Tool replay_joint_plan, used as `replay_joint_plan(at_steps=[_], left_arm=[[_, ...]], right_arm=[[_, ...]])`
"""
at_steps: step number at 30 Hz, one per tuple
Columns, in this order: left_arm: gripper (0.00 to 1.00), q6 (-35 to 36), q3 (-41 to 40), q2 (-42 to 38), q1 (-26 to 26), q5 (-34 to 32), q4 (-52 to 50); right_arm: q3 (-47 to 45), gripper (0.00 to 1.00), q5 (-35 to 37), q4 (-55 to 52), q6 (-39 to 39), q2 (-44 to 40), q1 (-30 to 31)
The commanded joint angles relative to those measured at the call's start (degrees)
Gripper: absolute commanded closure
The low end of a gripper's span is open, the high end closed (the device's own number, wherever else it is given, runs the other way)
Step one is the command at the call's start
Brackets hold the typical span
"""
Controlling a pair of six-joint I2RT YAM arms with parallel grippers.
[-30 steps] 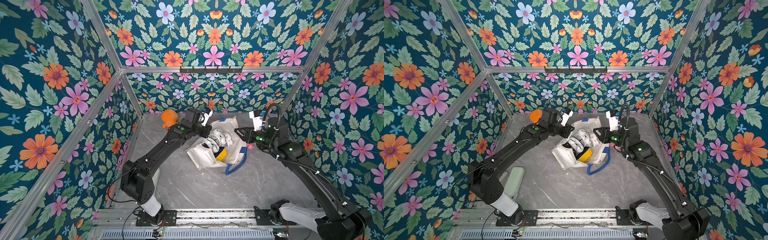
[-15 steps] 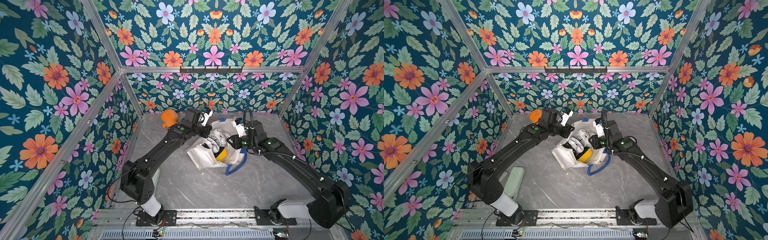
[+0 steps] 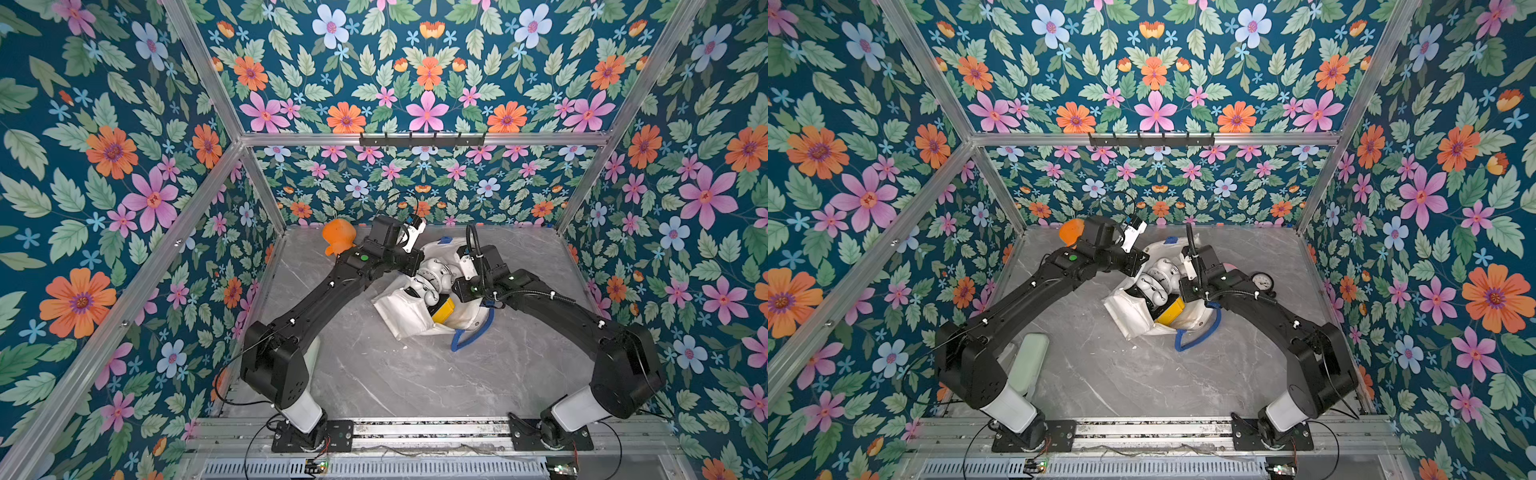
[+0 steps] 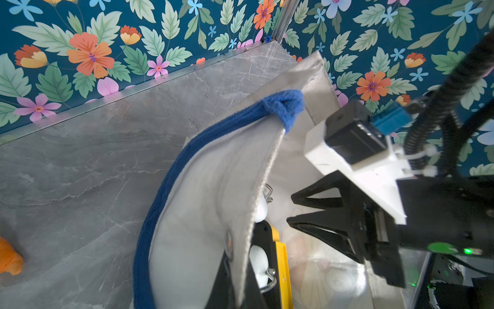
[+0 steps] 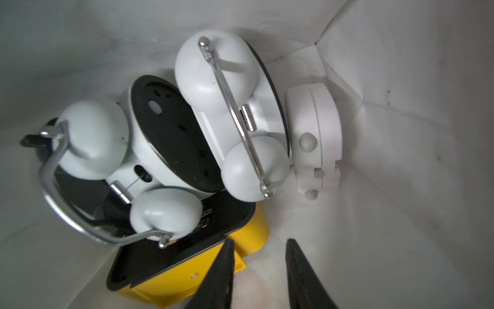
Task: Take the alarm clock out of the canvas bag
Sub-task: Pick up the alarm from the canvas bag.
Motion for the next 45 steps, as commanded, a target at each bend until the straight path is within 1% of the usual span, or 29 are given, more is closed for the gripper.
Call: replay_joint_plan(at_steps=[1, 10, 14, 15, 16, 26, 31, 38, 45], left_arm=[[1.0, -0.06, 0.44, -0.15, -0.04, 1.61, 1.96], [1.0, 0.47, 1.12, -0.17, -0.04, 2.2, 0.29], [1.0, 1.16, 1.11, -0.38, 0.01, 3.15, -0.07], [1.0, 1.24, 1.06, -0.36, -0.03, 3.38, -0.11], [1.0, 1.41, 1.01, -0.41, -0.04, 3.6, -0.15], [1.0, 3.01, 0.58, -1.09, -0.04, 6.06, -0.41], [1.0, 3.71, 0.49, -1.37, 0.01, 7.36, -0.42], [1.0, 4.77, 0.46, -1.84, -0.04, 9.45, -0.41], [1.0, 5.48, 0.16, -2.12, -0.04, 10.19, -0.43]], right_arm=[[0.69, 0.67, 1.91, 0.92, -1.79, 1.26, 0.07], [1.09, 0.68, 5.11, 2.52, -4.92, 5.18, 0.07], [1.32, 0.67, 6.02, 3.23, -5.7, 5.43, -0.19], [1.52, 0.67, 6.03, 3.18, -5.81, 7.55, -0.25], [1.73, 0.66, 6.16, 3.25, -5.88, 7.86, -0.36], [1.08, 0.65, 7.69, 5.05, -6.46, 8.11, -1.67], [0.17, 0.61, 7.83, 7.2, -6.17, 8.06, -2.31], [-1.0, 0.57, 5.07, 11.31, -6.47, 9.11, -3.44], [-3.11, 0.56, 0.8, 17.2, -8.61, 9.21, -3.88]])
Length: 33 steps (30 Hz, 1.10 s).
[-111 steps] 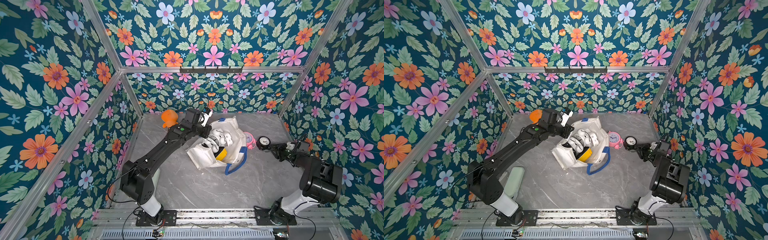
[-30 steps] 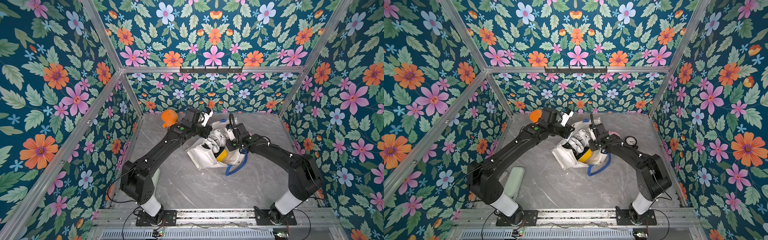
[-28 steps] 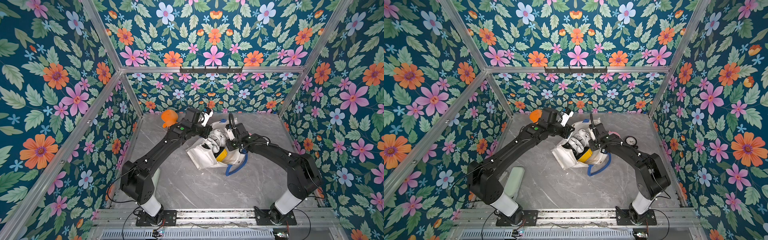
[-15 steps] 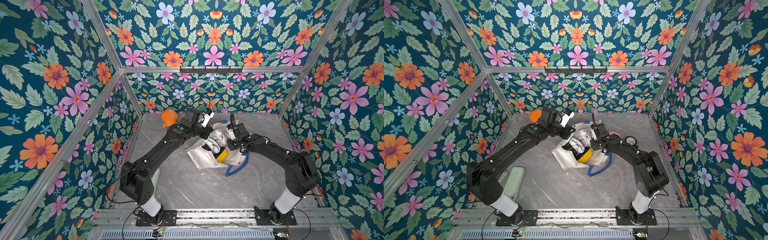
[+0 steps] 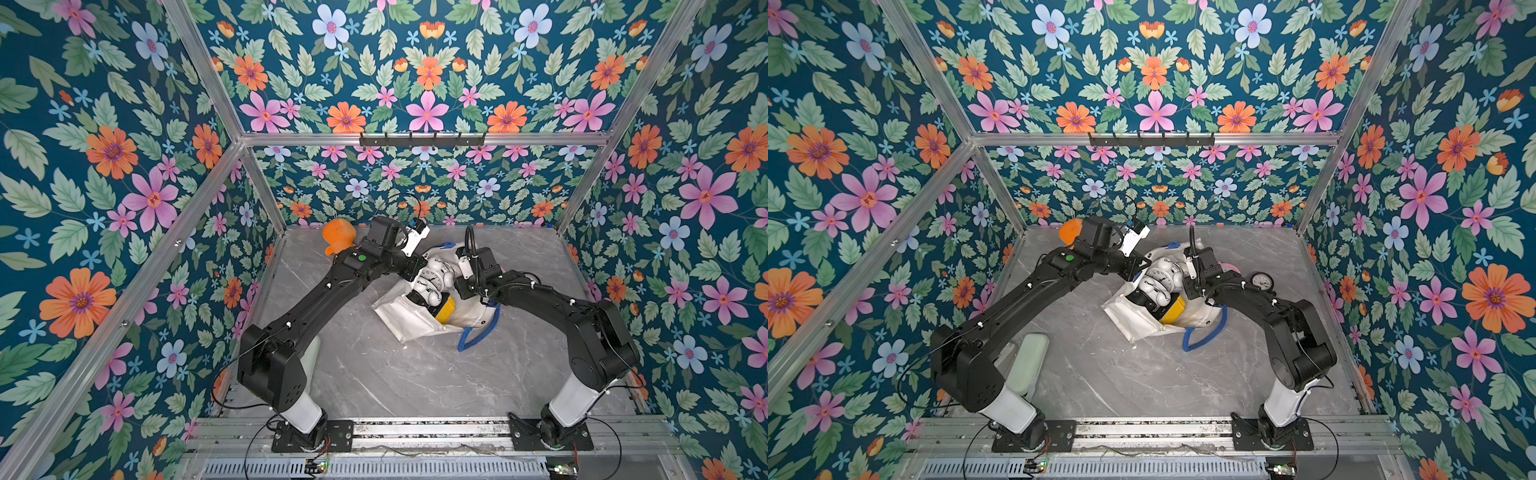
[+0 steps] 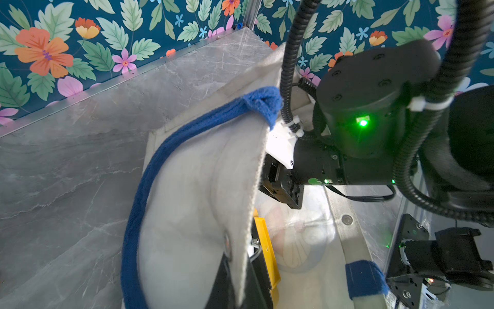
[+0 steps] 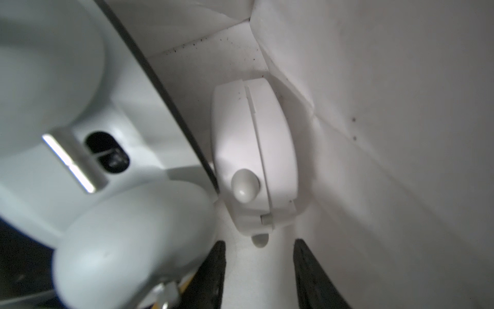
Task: Take the alarm clock out of the canvas bag
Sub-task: Pick up the alarm from the canvas bag.
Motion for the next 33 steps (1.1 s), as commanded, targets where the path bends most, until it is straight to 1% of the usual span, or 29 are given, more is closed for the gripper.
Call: replay_joint_plan(at_steps=[1, 5, 7, 8, 11, 13, 16, 19, 23, 27, 28, 33], left_arm=[[1.0, 1.39, 0.0, -0.87, 0.01, 3.88, 3.02], [1.0, 1.56, 0.06, -0.93, -0.04, 4.02, 2.95], [1.0, 1.65, -0.04, -0.93, -0.04, 4.05, 2.95], [1.0, 1.66, -0.03, -1.03, -0.04, 4.09, 2.95], [1.0, 1.74, -0.12, -1.1, -0.04, 4.41, 3.01], [1.0, 1.83, -0.17, -1.08, -0.1, 4.53, 3.04], [1.0, 1.83, -0.39, -1.1, -0.09, 5.05, 3.2], [1.0, 1.92, -0.44, -1.07, -0.08, 5.37, 3.3], [1.0, 1.84, -0.48, -1.08, -0.13, 5.61, 3.32], [1.0, 1.89, -0.52, -1.29, -0.13, 5.82, 3.39], [1.0, 1.83, -0.56, -1.44, -0.13, 5.81, 3.39], [1.0, 1.92, -0.93, -1.56, -0.13, 6.02, 3.62]], right_arm=[[-0.92, 0.56, -3.82, 5.18, -1.21, -0.35, 0.01], [-1.96, 0.56, -5.68, 7.31, -1.6, -2.42, 0.01], [-2.72, 0.57, -4.92, 8.07, -1.59, -3.82, 0.04], [-3.0, 0.58, -3.88, 8.09, -1.61, -5.4, -0.03], [-3.04, 0.61, -0.19, 6.71, -2.34, -6.68, 0.01], [-2.97, 0.64, 3.38, 5.97, -2.33, -6.76, 0.01], [-2.46, 0.65, 6.43, 5.83, -2.88, -6.01, -0.04], [-1.79, 0.65, 5.7, 6.99, -2.37, -5.27, 0.08], [-1.08, 0.64, 2.23, 8.97, -1.98, -4.06, 0.23], [-0.29, 0.64, 1.13, 9.32, -2.32, -3.92, 1.04], [-0.01, 0.64, 0.88, 9.1, -2.23, -1.89, 1.18], [-1.64, 0.62, -1.09, 11.42, -2.99, -2.87, 2.69]])
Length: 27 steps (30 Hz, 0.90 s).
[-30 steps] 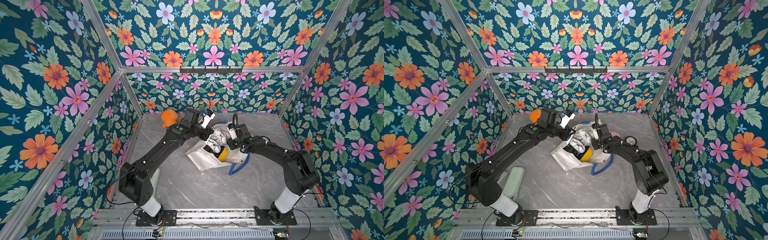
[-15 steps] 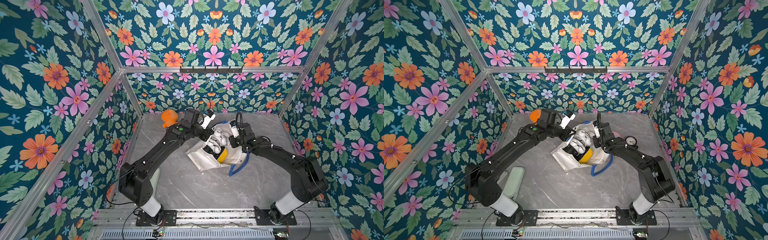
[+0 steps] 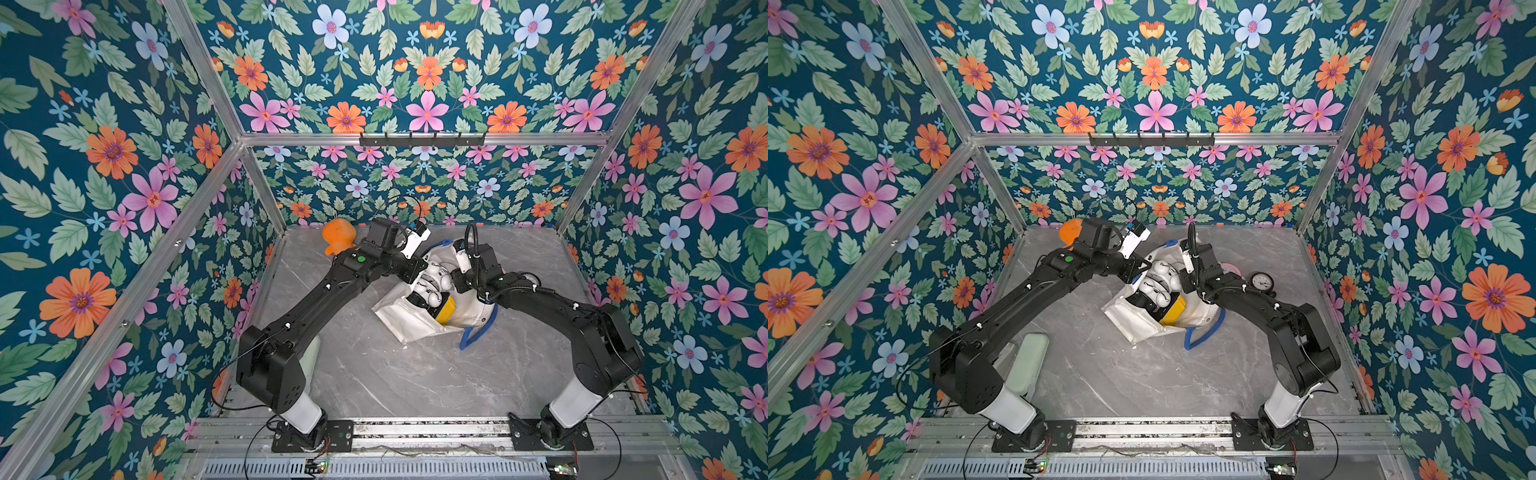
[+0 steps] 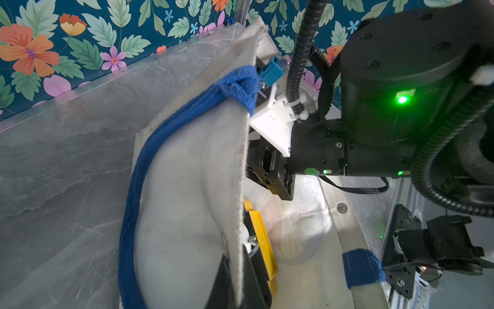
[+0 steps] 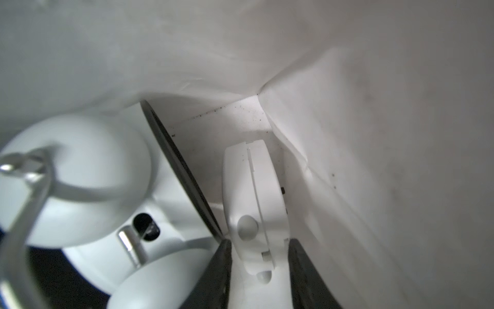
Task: Take the alarm clock out of the canvas bag
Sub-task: Pick up the alarm from the canvas bag.
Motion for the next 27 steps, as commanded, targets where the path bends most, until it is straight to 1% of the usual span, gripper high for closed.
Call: replay_joint_plan(at_steps=[1, 3, 7, 9, 12, 16, 27], left_arm=[[1.0, 0.81, -0.09, -0.91, -0.1, 4.29, 3.78], [1.0, 0.77, -0.17, -0.95, -0.1, 4.38, 3.92], [1.0, 1.06, -0.64, -1.26, -0.1, 4.64, 4.07], [1.0, 1.41, -1.02, -1.54, -0.08, 4.73, 4.33], [1.0, 2.0, -1.35, -1.75, -0.1, 5.14, 4.32], [1.0, 2.81, -1.85, -2.28, -0.1, 5.79, 4.55], [1.0, 4.14, -3.06, -3.9, -0.13, 7.42, 4.88]], right_arm=[[-1.16, 0.62, -2.79, 3.99, -1.66, -0.52, 1.36], [-2.13, 0.62, -3.73, 4.87, -2.65, -0.48, 2.01], [-5.55, 0.62, -7.29, 7.61, -4.3, -3.97, 2.57], [-6.73, 0.61, -6.32, 8.51, -4.31, -4.57, 2.57], [-6.19, 0.6, -2.59, 6.74, -4.35, -4.28, 2.57], [-5.3, 0.6, -0.25, 4.72, -4.42, -3.63, 2.48], [-5.71, 0.57, -0.29, 3.45, -1.62, -1.54, 1.83]])
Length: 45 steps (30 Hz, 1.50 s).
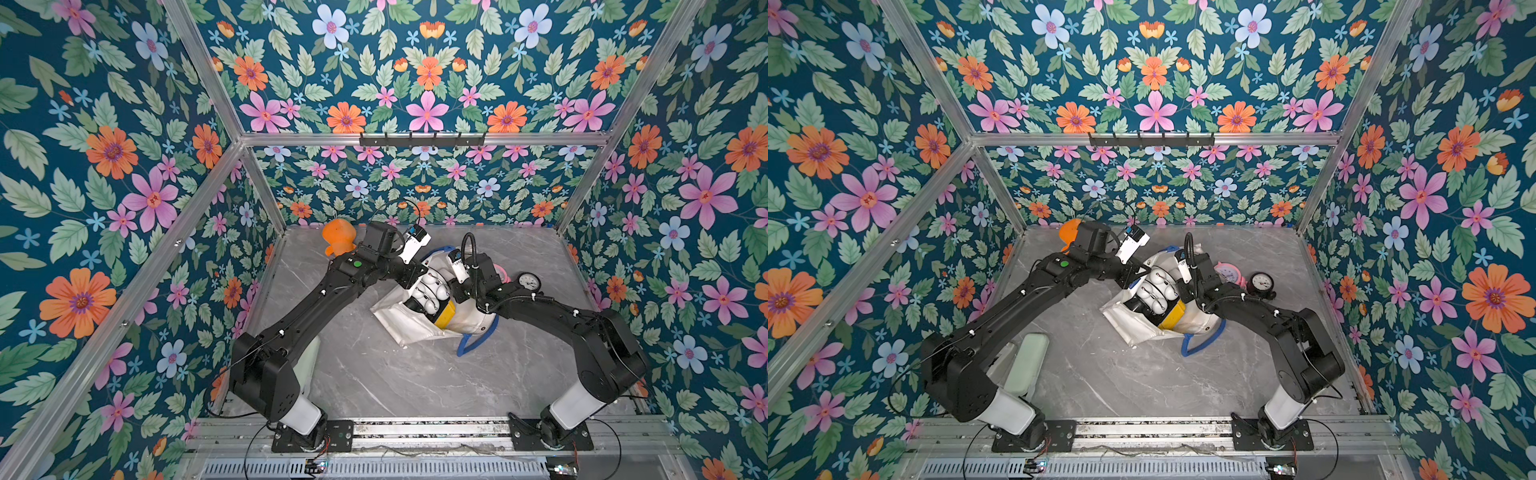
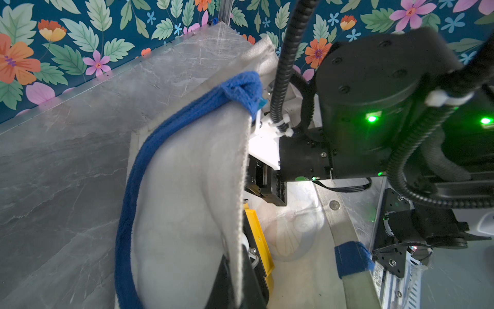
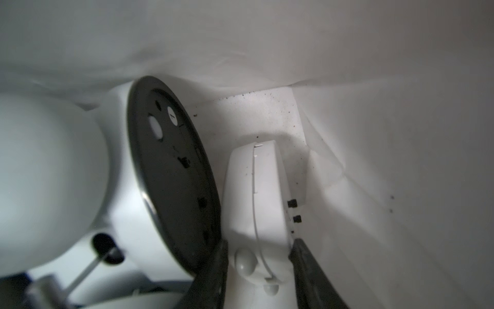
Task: Take the alarm clock out of the canvas bag
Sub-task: Pick up the alarm from the canvas bag.
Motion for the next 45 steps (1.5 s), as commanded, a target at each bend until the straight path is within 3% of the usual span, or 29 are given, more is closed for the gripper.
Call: replay_joint_plan(at_steps=[1, 22, 30, 37, 45], left_arm=[[1.0, 1.45, -0.01, -1.12, -0.12, 4.6, 4.54], [1.0, 2.42, -0.5, -2.3, -0.19, 6.27, 4.62], [1.0, 1.99, -0.77, -2.15, -0.19, 4.73, 5.05], [1.0, -0.26, -0.64, -1.23, -0.19, -2.08, 6.18], [1.0, -1.88, -0.68, -1.17, -0.19, -7.8, 7.45]], right_arm=[[-0.04, 0.55, -0.02, -0.32, 0.93, 0.35, -0.22], [1.56, 0.53, -3.49, -0.17, 0.03, 6.05, -1.55], [0.52, 0.66, -5.47, 0.43, -1.36, 2.95, -1.55], [-0.18, 0.82, -7.13, -0.77, -1.51, -2.37, -1.55], [-0.18, 0.86, -7.41, -4.07, -1.92, -6.68, -1.6]])
